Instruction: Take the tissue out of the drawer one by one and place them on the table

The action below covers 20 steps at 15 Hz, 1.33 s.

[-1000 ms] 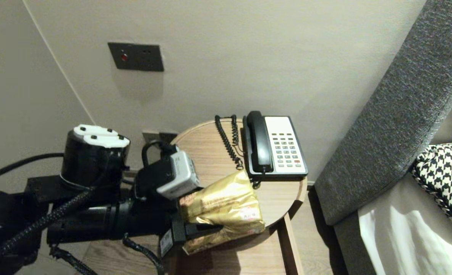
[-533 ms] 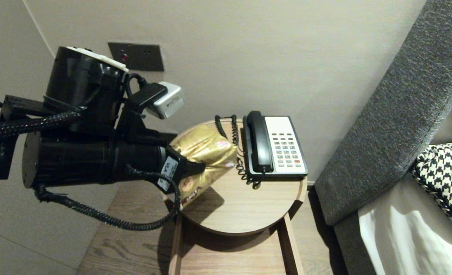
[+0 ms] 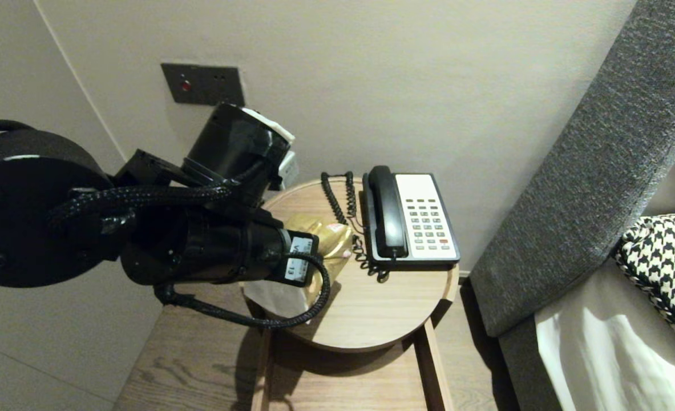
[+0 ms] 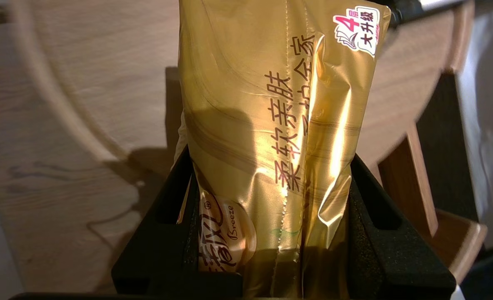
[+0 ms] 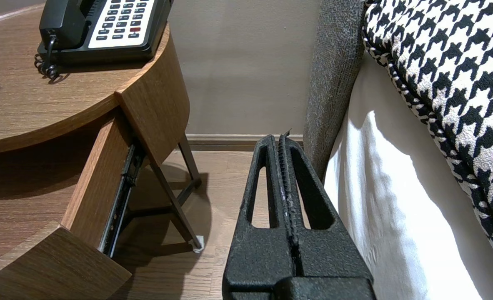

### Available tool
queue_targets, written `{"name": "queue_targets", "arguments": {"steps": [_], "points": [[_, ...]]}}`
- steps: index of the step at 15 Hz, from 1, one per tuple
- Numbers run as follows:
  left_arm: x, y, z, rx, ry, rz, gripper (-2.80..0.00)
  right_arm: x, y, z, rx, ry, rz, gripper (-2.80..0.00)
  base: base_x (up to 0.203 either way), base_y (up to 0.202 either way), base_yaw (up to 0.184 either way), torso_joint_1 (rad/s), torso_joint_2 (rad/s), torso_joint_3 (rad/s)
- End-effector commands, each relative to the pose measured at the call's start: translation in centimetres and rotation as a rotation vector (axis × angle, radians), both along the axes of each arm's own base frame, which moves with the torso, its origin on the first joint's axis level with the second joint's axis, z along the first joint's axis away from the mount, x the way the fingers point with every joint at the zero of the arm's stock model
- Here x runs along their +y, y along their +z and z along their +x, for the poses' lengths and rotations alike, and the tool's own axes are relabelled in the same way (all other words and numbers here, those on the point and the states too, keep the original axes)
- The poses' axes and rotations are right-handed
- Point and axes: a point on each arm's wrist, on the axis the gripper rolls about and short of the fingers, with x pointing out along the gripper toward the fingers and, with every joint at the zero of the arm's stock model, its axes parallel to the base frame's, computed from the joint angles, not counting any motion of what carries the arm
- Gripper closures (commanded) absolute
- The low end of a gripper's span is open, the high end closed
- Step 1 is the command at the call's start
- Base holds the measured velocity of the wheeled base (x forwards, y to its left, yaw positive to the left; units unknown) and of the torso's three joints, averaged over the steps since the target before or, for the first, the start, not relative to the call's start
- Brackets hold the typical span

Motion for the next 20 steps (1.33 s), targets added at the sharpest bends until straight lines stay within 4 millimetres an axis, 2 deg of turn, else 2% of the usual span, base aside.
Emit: {"name": "queue_targets", "arguments": {"steps": [1, 7, 12, 20], "points": [[-0.9, -1.4, -0.4, 0.021, -0.027, 0.023, 0.0, 0.0, -1.1, 0.3, 0.039, 0.0, 0.001, 0.0, 0.0, 0.0, 0.0, 0.0, 0.0, 0.0], [-2.3, -4.7, 0.5, -0.018, -0.025, -0.011, 0.0, 0.0, -1.1, 0.3, 0.039, 0.0, 0.001, 0.0, 0.0, 0.0, 0.0, 0.0, 0.0, 0.0], [-1.8, -6.1, 0.0, 0.004, -0.041, 0.018, 0.0, 0.0, -1.1, 0.3, 0.039, 0.0, -0.001, 0.0, 0.0, 0.0, 0.0, 0.0, 0.0, 0.0], [-2.2, -6.5, 0.4, 0.01, -0.039, 0.024, 0.0, 0.0, -1.1, 0.3, 0.04, 0.0, 0.001, 0.0, 0.0, 0.0, 0.0, 0.0, 0.0, 0.0]]}}
